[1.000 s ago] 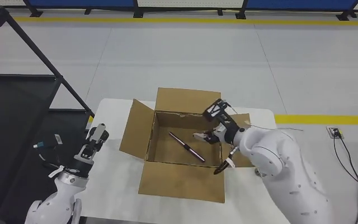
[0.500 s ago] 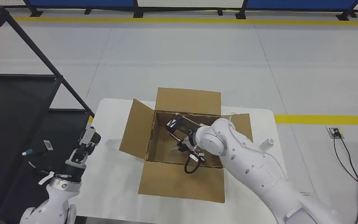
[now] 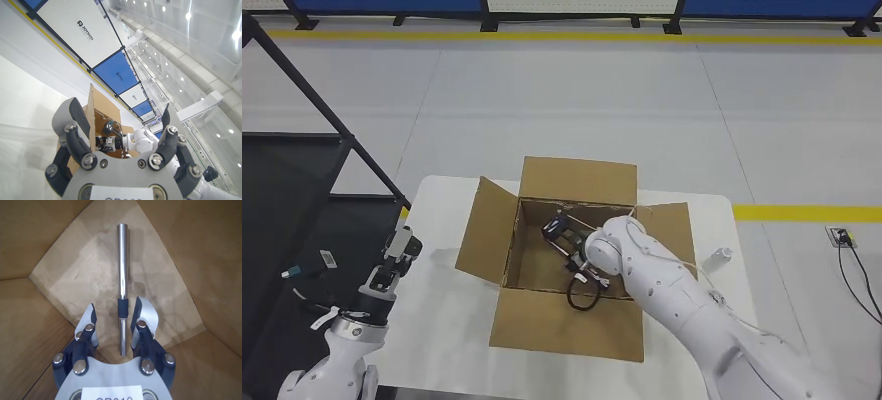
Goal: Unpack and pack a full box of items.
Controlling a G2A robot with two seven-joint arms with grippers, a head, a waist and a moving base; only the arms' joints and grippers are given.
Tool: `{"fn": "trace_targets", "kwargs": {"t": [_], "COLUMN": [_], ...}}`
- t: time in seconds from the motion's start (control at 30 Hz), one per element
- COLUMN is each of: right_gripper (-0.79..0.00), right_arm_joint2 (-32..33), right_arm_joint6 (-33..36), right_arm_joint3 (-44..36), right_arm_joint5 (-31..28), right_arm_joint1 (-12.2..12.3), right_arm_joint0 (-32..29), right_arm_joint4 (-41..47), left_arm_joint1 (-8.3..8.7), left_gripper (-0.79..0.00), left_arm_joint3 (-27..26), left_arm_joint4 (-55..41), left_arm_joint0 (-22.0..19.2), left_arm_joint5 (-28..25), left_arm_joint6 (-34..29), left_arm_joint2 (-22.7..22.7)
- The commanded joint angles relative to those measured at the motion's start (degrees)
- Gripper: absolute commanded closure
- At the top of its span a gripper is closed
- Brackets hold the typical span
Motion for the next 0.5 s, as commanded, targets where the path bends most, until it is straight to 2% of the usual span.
{"fn": "trace_targets", "kwargs": {"t": [0.0, 0.23, 0.47], "right_gripper": [-0.360, -0.366, -0.311], "right_arm_joint2": [-0.5, -1.3, -1.7], "right_arm_joint6": [-0.8, -1.9, -3.6], "right_arm_joint3": [2.0, 7.8, 12.2], "right_arm_joint5": [0.2, -0.4, -0.1], "right_arm_joint1": [-0.9, -3.7, -5.7], "right_arm_joint0": [0.3, 1.3, 1.9], "right_arm_joint4": [-0.4, -0.4, -1.1], "left_arm_joint1": [0.00, 0.00, 0.00], "left_gripper": [-0.785, -0.785, -0.785], "left_arm_joint3": [0.0, 0.0, 0.0], "left_arm_joint4": [0.0, 0.0, 0.0], "left_arm_joint0": [0.0, 0.0, 0.0], "left_arm_joint5": [0.0, 0.0, 0.0], "left_arm_joint6": [0.0, 0.0, 0.0], "left_arm_joint2": [0.0, 0.0, 0.0]}}
